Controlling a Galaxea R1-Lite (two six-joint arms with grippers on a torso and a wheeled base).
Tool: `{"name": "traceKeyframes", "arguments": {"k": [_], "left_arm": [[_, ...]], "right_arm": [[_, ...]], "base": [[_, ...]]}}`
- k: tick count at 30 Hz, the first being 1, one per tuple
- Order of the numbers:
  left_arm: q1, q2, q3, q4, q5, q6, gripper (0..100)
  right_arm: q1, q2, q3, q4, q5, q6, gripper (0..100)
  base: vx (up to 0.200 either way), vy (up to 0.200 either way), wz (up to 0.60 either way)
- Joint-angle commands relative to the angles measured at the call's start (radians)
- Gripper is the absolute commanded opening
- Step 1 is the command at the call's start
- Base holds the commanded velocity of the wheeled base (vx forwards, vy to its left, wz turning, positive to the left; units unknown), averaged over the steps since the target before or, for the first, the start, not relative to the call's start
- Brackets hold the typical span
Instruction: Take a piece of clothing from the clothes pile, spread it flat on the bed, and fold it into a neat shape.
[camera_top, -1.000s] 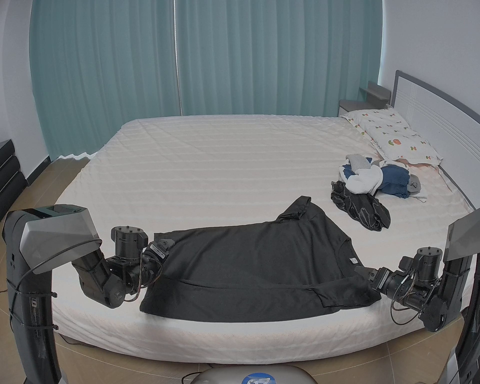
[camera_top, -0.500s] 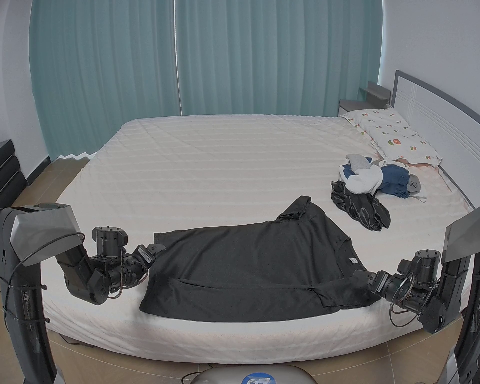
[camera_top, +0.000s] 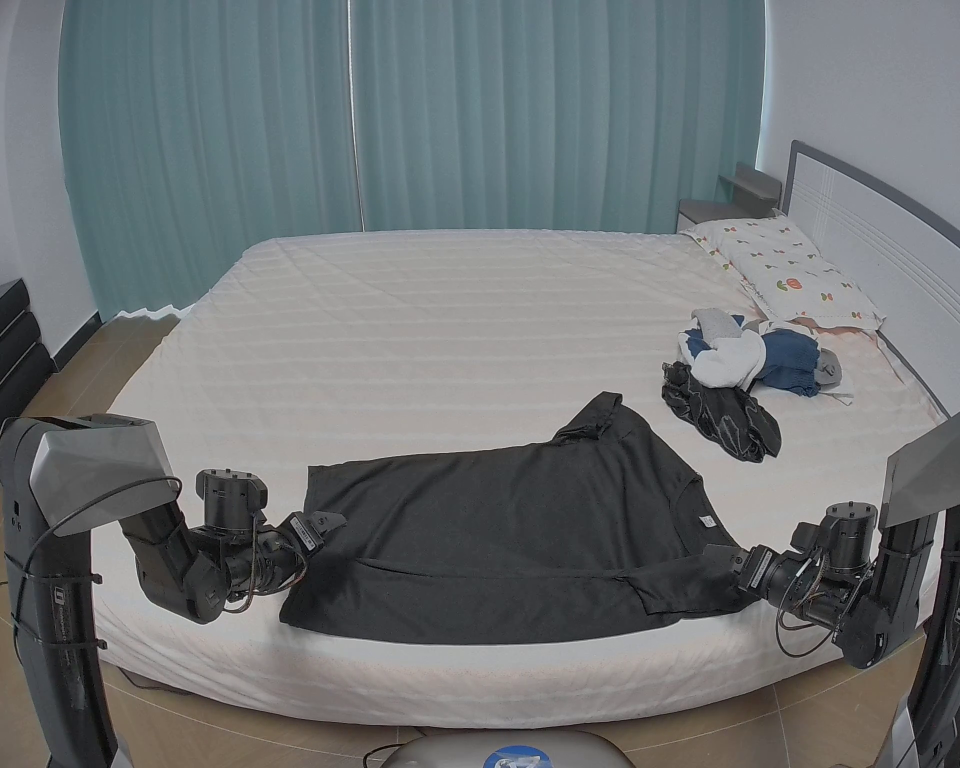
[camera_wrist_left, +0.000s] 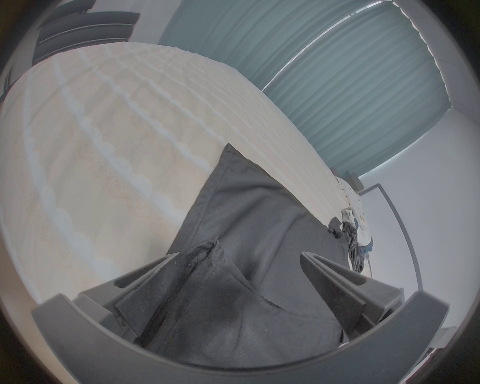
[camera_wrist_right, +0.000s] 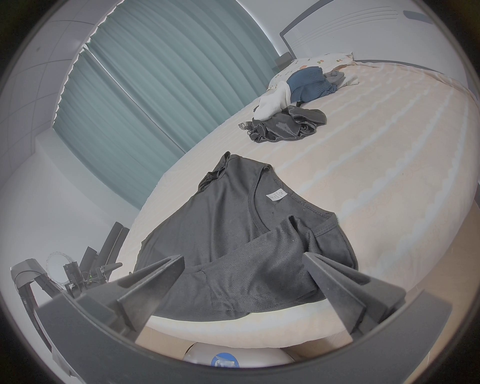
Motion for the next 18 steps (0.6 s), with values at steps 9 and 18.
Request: {"name": "traceKeyframes", "arguments": {"k": [9,18], "left_arm": [[-0.015,0.042,-0.009,0.000,0.014,0.048,0],[-0.015,0.034,0.005,-0.003,0.106,0.048,0]], "right_arm": [[0.012,0.009,-0.001,-0.015,0.001,-0.001,100],[0.001,0.020,-0.045,-0.007,-0.001,-0.014,100]], "base": [[0.000,0.000,0.00],[0.000,0.000,0.00]]}}
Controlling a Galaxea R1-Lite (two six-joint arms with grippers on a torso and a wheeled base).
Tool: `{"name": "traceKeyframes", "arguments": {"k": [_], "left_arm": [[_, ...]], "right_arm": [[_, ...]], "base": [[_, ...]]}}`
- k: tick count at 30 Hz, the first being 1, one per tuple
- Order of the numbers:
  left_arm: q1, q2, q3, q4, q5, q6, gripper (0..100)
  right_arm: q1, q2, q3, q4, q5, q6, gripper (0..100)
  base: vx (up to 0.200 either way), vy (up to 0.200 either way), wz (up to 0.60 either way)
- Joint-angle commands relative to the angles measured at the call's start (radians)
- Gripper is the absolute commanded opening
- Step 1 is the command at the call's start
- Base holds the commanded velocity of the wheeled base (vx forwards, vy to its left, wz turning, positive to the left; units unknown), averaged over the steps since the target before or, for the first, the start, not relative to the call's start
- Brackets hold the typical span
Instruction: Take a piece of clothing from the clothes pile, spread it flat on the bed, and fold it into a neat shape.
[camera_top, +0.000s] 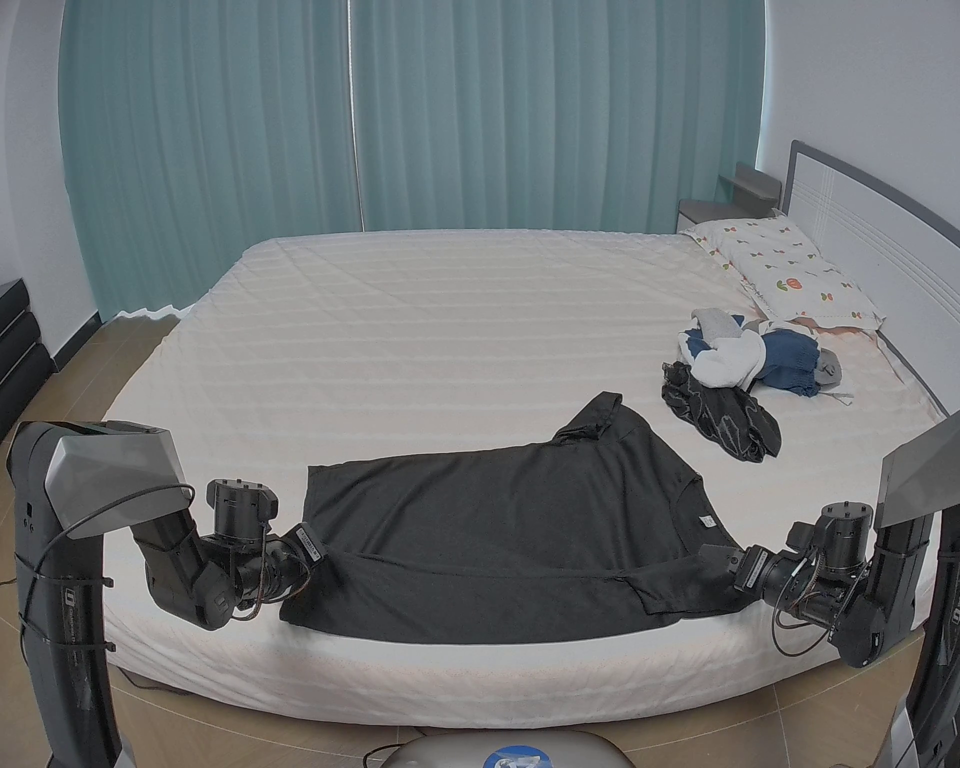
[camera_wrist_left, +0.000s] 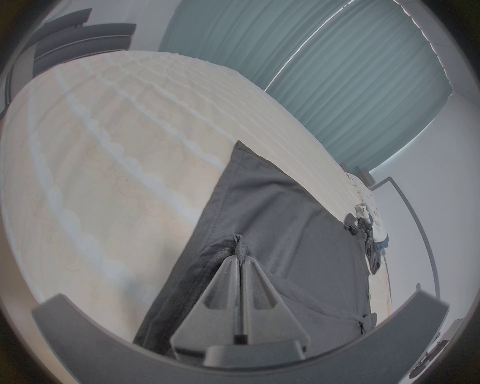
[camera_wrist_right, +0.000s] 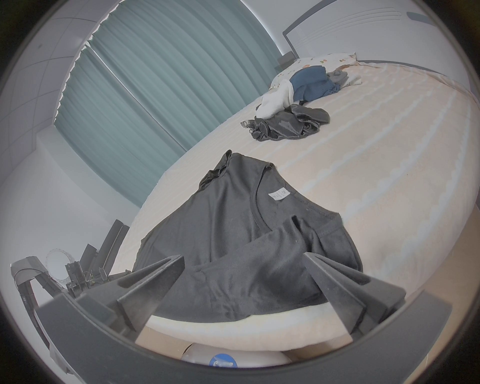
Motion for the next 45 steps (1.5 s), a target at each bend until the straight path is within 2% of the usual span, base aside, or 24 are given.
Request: {"name": "traceKeyframes", "arguments": {"k": [1,7,12,18,22,30,36,37,45], "left_arm": [[0.000,-0.007,0.014,-0.006,0.035,-0.002,0],[0.000,-0.036,0.060,-0.007,0.048,-0.015,0],[0.003,-0.070,0.091,-0.009,0.046,-0.044,0],[0.003,-0.073,0.095,-0.007,0.045,-0.051,0],[0.003,-0.070,0.094,-0.007,0.045,-0.051,0],[0.003,-0.068,0.094,-0.007,0.043,-0.051,0],[0.003,-0.068,0.094,-0.007,0.043,-0.053,0],[0.003,-0.068,0.094,-0.007,0.043,-0.053,0],[0.003,-0.075,0.103,-0.009,0.043,-0.053,0]], "right_arm": [[-0.011,0.009,-0.044,0.001,0.001,-0.005,100],[-0.058,0.078,-0.154,0.071,0.016,-0.047,100],[-0.103,0.107,-0.236,0.162,0.093,-0.083,100],[-0.126,0.135,-0.325,0.248,0.110,-0.130,100],[-0.126,0.159,-0.358,0.263,0.144,-0.136,100],[-0.110,0.185,-0.409,0.277,0.154,-0.136,100],[-0.089,0.193,-0.443,0.349,0.159,-0.136,100],[-0.089,0.193,-0.444,0.349,0.159,-0.136,0],[-0.112,0.151,-0.423,0.344,0.171,-0.123,0]], "base": [[0.000,0.000,0.00],[0.000,0.000,0.00],[0.000,0.000,0.00],[0.000,0.000,0.00],[0.000,0.000,0.00],[0.000,0.000,0.00],[0.000,0.000,0.00],[0.000,0.000,0.00],[0.000,0.000,0.00]]}}
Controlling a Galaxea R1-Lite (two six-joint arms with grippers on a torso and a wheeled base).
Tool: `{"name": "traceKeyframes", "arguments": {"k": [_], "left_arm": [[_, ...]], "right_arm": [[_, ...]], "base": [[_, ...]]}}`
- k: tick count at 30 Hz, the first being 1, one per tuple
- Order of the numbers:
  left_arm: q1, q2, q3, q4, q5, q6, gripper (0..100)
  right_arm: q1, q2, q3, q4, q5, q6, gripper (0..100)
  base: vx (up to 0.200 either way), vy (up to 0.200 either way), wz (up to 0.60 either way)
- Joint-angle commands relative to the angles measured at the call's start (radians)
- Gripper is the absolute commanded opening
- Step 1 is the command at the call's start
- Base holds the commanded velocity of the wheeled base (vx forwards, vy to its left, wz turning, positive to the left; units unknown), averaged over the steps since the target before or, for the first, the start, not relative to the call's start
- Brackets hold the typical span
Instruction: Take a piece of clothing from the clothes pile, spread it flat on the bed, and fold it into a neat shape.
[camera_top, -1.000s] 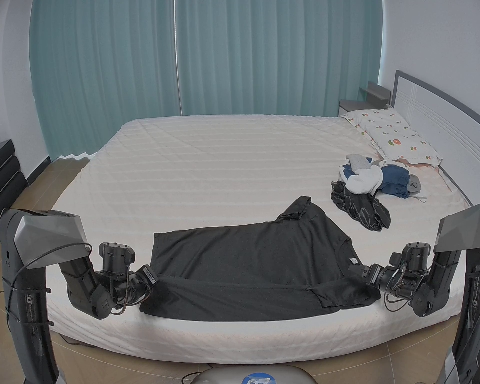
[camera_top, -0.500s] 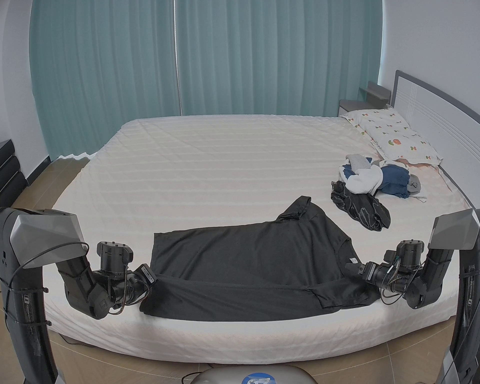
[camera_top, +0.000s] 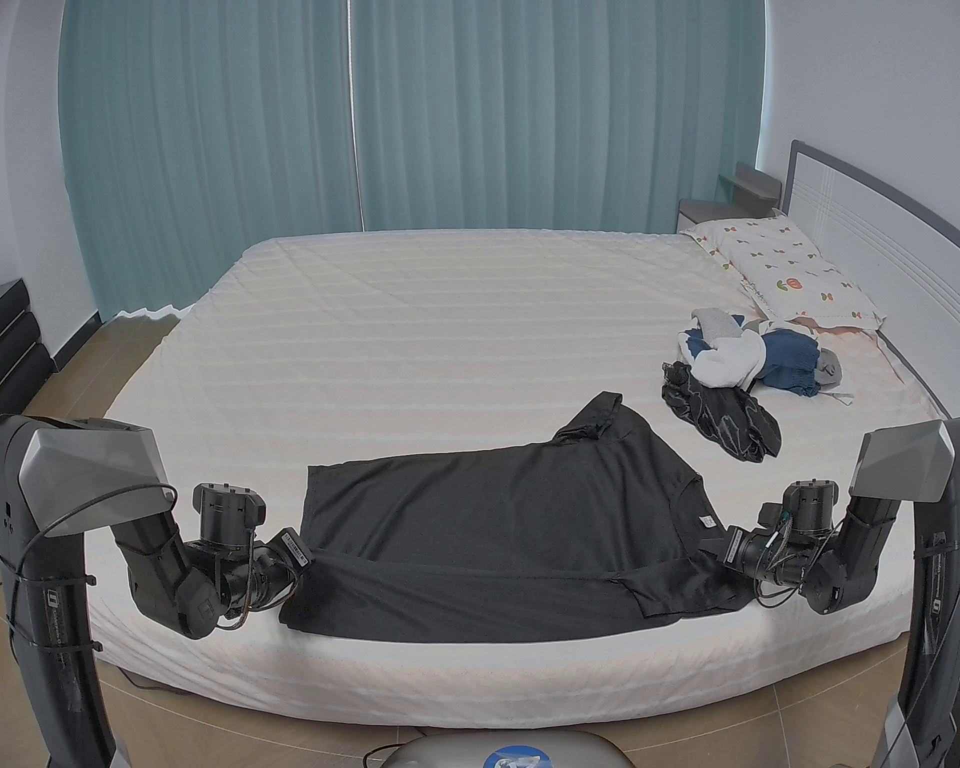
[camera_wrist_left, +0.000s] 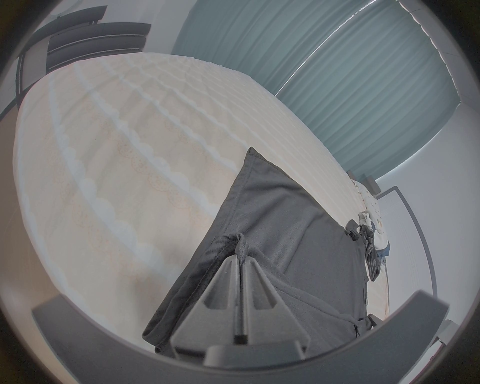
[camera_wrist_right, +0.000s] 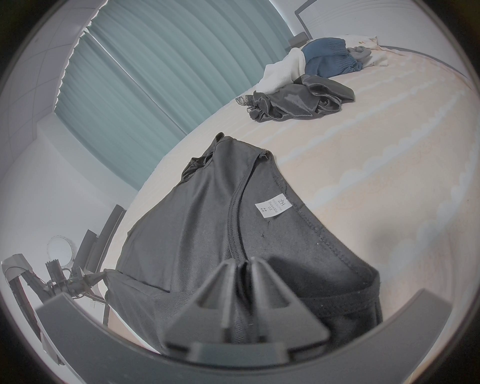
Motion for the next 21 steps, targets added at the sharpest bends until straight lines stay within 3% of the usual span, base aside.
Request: {"name": "traceKeyframes", "arguments": {"k": [1,21], "left_arm": [[-0.001,-0.004,0.005,-0.002,0.000,-0.001,0],[0.007,-0.061,0.072,-0.002,0.003,-0.025,0]], "right_arm": [[-0.011,-0.029,0.012,-0.001,0.006,0.003,0],[-0.022,-0.034,0.032,-0.096,0.006,0.038,0]], "base": [[0.000,0.000,0.00],[0.000,0.000,0.00]]}}
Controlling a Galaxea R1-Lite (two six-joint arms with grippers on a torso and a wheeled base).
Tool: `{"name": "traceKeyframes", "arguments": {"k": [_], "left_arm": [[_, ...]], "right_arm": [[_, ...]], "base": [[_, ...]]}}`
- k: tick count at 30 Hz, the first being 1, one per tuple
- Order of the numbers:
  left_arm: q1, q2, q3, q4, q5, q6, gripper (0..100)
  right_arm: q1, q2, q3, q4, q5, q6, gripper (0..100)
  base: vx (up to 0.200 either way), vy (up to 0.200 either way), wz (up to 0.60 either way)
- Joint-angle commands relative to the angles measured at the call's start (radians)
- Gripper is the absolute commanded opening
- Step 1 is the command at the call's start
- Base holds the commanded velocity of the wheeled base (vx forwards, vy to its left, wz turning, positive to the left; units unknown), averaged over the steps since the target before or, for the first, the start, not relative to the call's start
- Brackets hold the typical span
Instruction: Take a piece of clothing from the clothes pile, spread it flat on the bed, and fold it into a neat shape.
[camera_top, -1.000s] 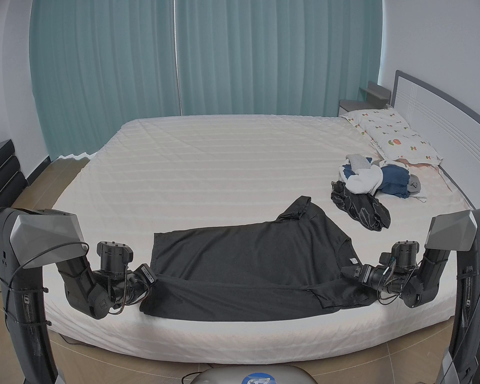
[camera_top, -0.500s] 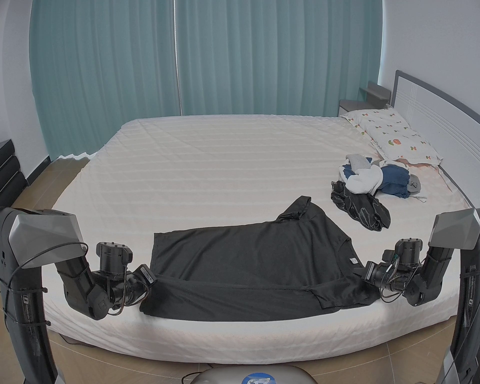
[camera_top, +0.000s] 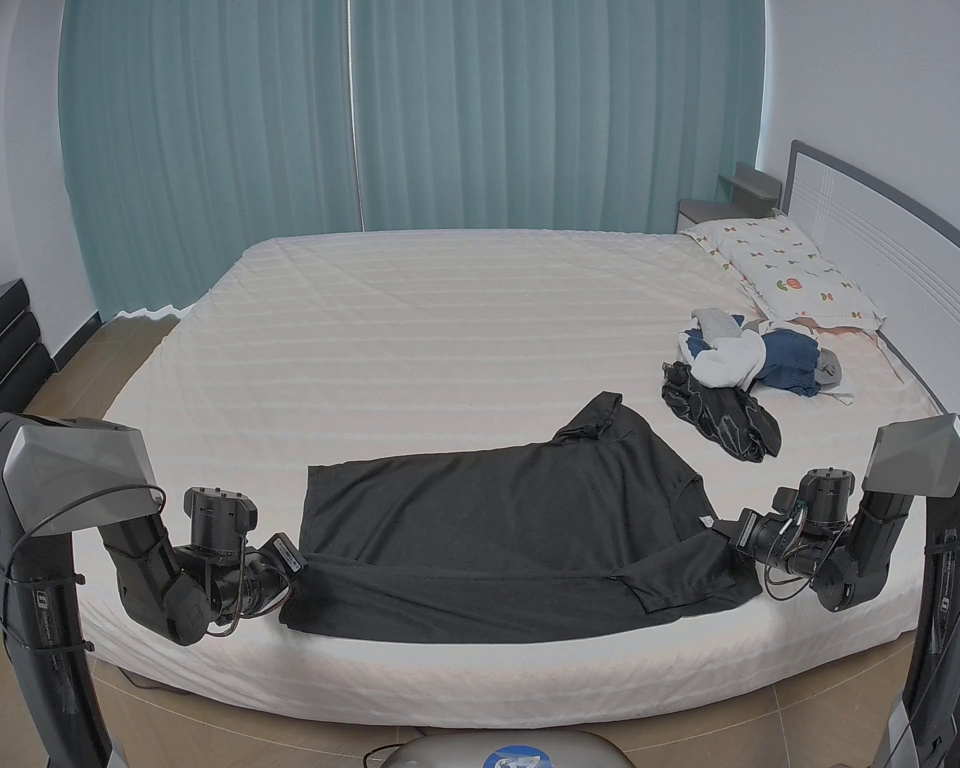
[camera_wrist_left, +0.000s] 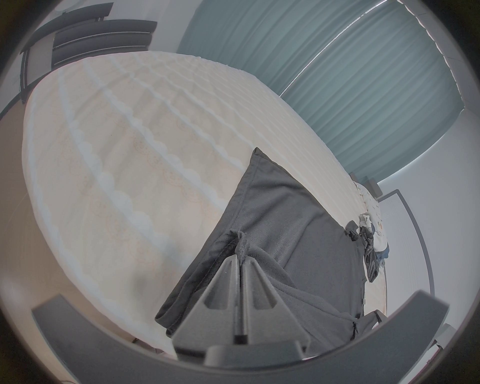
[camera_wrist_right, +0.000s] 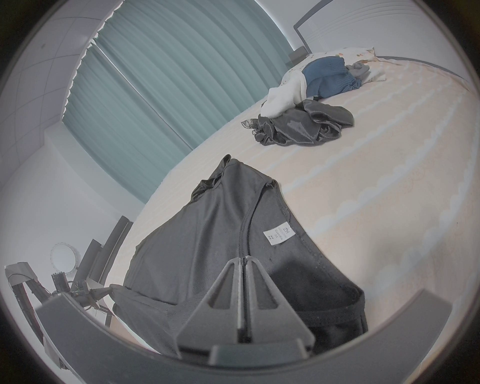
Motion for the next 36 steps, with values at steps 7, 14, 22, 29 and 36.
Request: {"name": "traceKeyframes", "arguments": {"k": [7,14,22,29,36], "left_arm": [[0.021,-0.014,0.019,0.000,0.001,0.000,0],[0.021,0.013,-0.009,-0.002,-0.007,-0.004,0],[0.016,0.065,-0.055,0.001,-0.004,-0.004,0],[0.013,0.074,-0.067,0.006,-0.002,-0.002,100],[0.018,0.033,-0.038,0.001,0.002,0.000,100]], "right_arm": [[0.001,0.040,-0.052,-0.016,-0.010,0.030,0],[0.007,0.058,-0.077,-0.027,-0.013,0.060,0],[0.013,0.110,-0.106,-0.026,-0.014,0.060,0],[0.013,0.141,-0.120,-0.027,-0.014,0.060,100],[0.004,0.064,-0.092,-0.043,-0.014,0.065,100]], "base": [[0.000,0.000,0.00],[0.000,0.000,0.00],[0.000,0.000,0.00],[0.000,0.000,0.00],[0.000,0.000,0.00]]}}
